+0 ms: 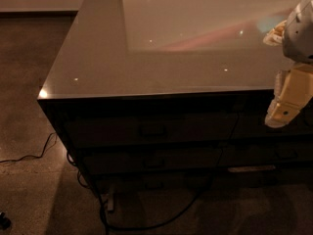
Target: Open top drawer
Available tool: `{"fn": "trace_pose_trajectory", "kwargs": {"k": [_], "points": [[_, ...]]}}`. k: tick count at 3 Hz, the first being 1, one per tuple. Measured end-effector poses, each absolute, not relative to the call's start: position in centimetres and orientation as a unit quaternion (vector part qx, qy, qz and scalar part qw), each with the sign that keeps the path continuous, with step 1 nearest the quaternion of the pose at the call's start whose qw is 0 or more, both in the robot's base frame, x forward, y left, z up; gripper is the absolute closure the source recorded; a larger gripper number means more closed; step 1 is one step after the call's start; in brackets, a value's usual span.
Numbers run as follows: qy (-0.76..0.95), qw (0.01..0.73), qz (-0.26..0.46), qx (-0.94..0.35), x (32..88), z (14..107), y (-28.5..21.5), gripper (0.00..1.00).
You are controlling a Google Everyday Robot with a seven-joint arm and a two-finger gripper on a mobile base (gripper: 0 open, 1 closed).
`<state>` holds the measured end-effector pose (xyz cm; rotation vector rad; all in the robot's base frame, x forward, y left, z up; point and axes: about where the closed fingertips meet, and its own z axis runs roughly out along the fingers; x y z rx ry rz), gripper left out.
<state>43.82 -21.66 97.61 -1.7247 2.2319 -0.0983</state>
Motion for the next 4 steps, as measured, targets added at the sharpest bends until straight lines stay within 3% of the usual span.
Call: {"fn": "trace_pose_trajectory", "kwargs": {"k": [3, 4], "points": [[0.779, 0.150, -0.031, -0.608, 43.6, 94.8, -20.2, 0.00], [0.767, 0.130, 0.002, -0.629, 44.9, 90.8, -18.4, 0.00]]}}
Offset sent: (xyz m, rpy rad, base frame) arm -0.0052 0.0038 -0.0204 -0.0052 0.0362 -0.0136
